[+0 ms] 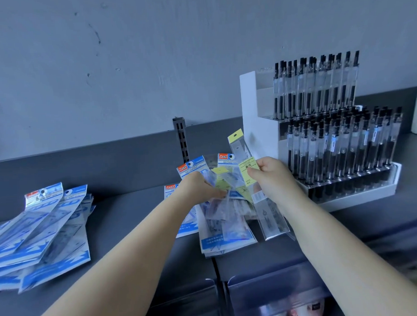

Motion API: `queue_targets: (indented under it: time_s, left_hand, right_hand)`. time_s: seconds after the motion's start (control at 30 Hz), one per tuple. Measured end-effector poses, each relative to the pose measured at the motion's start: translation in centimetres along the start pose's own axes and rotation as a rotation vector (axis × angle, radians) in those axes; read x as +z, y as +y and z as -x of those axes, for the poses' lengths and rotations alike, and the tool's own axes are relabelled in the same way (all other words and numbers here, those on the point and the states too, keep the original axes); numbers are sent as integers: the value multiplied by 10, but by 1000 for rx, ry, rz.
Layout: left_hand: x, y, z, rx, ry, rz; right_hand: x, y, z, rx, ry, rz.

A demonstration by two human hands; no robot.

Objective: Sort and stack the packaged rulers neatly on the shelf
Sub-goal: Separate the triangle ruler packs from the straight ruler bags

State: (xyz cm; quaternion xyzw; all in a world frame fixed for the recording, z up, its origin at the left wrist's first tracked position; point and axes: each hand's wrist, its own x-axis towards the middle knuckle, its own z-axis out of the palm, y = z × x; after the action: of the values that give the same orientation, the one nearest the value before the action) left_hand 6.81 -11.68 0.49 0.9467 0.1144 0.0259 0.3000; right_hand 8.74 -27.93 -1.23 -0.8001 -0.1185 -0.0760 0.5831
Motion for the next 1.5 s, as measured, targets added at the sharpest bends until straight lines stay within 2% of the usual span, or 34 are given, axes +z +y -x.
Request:
queue_targets:
  time_s: [0.13, 0.23, 0.43, 0.57, 0.93, 1.2, 1.5]
  left_hand:
    - [-11, -5, 5, -29, -15, 15]
    - [-23, -11, 7, -49, 44, 104]
    - [-51, -36, 36, -74, 157, 443]
    - [-74, -59, 61, -35, 160, 701]
    - [-177, -184, 126, 48, 240, 840]
    - [-249, -303, 173, -12, 383, 843]
    - [-316, -424, 215, -67, 448, 814]
  right_hand:
    - [2, -1, 2, 31, -9, 67]
    - [3, -9, 5, 55, -28, -27]
    - [21, -32, 18, 77, -85, -132]
    - [46, -60, 27, 36, -107, -227]
    - [200, -139, 83, -17, -324, -315]
    - [320, -192, 129, -31, -453, -351]
    - [446, -242, 185, -47, -578, -347]
